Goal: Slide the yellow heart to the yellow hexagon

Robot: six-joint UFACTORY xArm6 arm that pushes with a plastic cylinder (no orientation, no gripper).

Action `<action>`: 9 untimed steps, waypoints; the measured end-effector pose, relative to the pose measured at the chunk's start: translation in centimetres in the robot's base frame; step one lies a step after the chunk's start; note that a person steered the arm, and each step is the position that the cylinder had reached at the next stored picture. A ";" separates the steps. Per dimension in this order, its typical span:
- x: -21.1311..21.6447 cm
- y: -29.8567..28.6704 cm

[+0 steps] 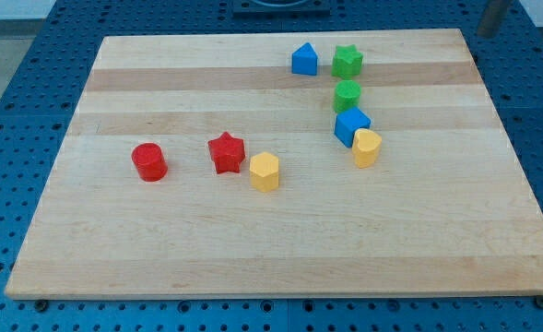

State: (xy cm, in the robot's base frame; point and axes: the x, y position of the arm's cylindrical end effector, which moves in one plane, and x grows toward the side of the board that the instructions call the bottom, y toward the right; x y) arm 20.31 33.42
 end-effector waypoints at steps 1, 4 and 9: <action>0.0 0.0; 0.0 -4.0; 7.3 -8.8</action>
State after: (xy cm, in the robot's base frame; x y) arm 27.57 24.63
